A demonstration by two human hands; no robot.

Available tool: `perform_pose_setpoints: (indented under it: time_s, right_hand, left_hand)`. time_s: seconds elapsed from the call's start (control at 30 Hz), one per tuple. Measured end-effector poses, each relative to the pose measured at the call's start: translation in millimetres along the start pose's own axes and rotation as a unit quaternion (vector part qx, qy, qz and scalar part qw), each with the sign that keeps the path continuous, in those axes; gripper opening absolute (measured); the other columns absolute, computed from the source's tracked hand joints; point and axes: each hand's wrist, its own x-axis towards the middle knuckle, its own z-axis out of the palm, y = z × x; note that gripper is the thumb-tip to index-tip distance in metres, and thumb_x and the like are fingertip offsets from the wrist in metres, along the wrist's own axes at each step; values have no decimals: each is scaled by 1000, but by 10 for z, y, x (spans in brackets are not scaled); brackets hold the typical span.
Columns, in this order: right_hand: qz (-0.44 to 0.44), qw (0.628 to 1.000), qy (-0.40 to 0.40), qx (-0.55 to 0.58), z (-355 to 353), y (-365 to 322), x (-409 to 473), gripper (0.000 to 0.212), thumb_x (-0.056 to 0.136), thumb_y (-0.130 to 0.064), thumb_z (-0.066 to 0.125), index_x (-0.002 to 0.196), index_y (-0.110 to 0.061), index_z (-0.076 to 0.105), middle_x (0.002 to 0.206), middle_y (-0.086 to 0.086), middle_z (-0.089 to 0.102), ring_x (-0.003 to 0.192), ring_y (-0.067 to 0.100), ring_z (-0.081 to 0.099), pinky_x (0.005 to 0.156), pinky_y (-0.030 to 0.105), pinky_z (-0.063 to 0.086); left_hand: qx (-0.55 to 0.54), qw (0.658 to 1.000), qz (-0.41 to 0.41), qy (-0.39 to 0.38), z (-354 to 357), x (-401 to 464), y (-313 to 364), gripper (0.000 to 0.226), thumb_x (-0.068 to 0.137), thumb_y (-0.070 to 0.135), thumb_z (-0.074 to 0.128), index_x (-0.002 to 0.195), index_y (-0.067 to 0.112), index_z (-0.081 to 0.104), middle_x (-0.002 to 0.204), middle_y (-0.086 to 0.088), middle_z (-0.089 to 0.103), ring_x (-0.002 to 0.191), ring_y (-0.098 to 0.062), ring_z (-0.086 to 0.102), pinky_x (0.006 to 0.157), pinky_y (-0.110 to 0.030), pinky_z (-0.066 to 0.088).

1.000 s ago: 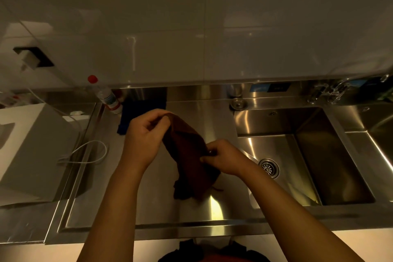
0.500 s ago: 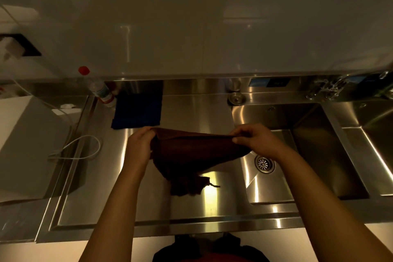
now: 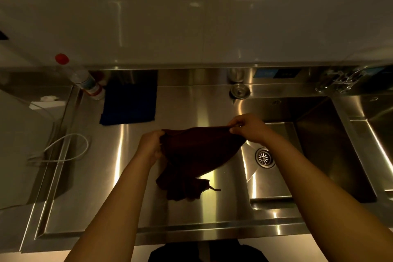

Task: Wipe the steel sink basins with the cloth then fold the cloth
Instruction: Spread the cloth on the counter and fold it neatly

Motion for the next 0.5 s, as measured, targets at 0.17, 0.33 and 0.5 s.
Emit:
perform_pose_setpoints:
  time_s: [0.17, 0.33, 0.5]
  right_hand:
    - [8, 999, -21, -31, -3, -66, 612, 18, 89, -7, 73, 104, -14, 76, 96, 1, 72, 82, 5, 64, 70, 13, 48]
    - [-3, 1000, 23, 4, -71, -152, 1100, 26, 89, -4, 73, 114, -11, 73, 103, 6, 71, 99, 19, 67, 83, 26, 56]
    - [-2, 997, 79, 9, -31, -115, 1273, 49, 86, -1, 74, 133, -10, 61, 126, 10, 64, 108, 21, 62, 96, 35, 52]
  left_hand:
    - [-22, 999, -31, 11, 25, 647, 77, 15, 96, 15, 65, 107, 8, 74, 103, -15, 66, 82, -26, 63, 67, -35, 51]
    - [52, 996, 64, 41, 126, 1094, 367, 15, 100, 22, 56, 91, 16, 67, 98, -11, 65, 91, -26, 61, 80, -35, 49]
    - [184, 956, 196, 115, 111, 1195, 413, 41, 105, 27, 56, 144, 17, 52, 135, -3, 57, 117, -17, 58, 98, -30, 48]
